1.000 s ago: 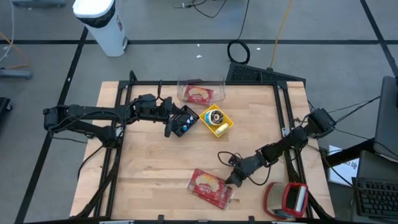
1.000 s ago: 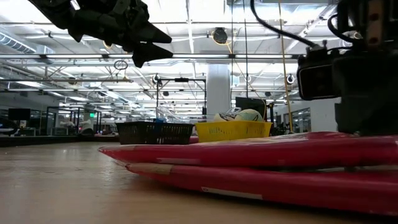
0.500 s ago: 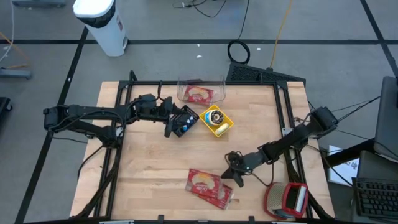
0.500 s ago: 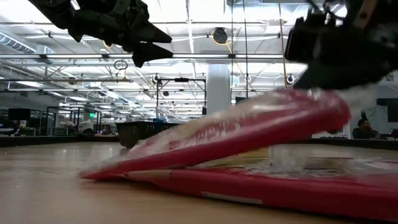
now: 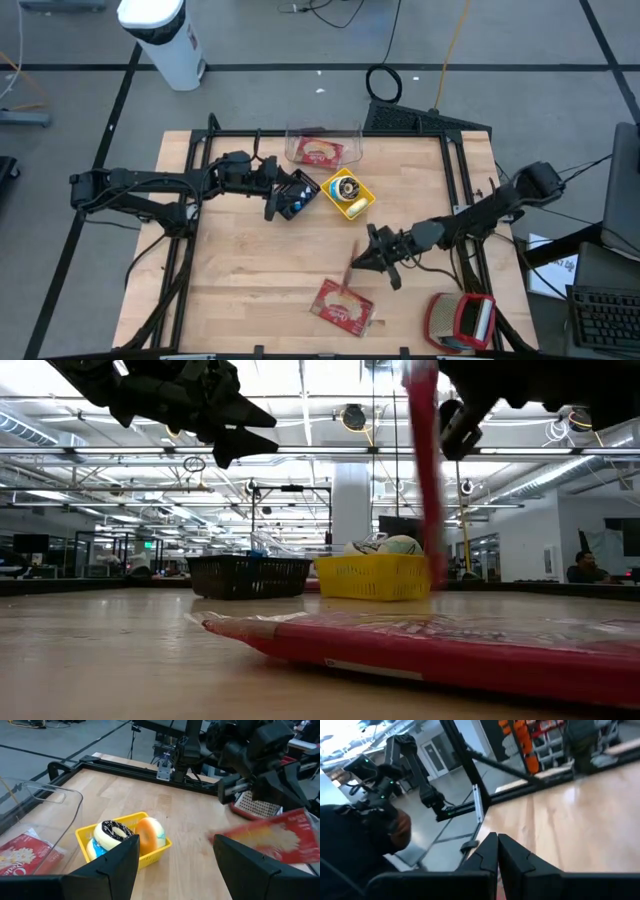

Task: Pick & Place Food Item
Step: Put the top red bag into the transparent bin

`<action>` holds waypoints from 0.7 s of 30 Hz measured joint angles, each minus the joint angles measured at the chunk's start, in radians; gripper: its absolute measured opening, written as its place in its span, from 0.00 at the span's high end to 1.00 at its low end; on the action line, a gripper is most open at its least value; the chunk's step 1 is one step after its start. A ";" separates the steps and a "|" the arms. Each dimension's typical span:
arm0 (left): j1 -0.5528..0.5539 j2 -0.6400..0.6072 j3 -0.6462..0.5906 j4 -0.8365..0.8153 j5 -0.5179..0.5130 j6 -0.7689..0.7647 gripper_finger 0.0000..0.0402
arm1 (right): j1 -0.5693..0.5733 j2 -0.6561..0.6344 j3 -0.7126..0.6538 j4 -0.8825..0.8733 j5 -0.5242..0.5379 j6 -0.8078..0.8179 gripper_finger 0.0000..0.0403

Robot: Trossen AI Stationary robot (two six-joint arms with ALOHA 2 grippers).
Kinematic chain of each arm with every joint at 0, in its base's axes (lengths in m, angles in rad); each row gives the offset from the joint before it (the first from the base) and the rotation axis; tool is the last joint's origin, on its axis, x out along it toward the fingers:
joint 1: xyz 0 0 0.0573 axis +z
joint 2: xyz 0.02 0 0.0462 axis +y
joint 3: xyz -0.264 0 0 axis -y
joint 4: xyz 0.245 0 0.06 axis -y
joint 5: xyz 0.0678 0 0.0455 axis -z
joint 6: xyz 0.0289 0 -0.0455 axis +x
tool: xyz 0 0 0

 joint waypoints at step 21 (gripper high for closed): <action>-0.157 0.003 0.000 0.050 0.000 0.120 0.36 | -0.036 -0.009 0.001 0.249 -0.028 -0.275 1.00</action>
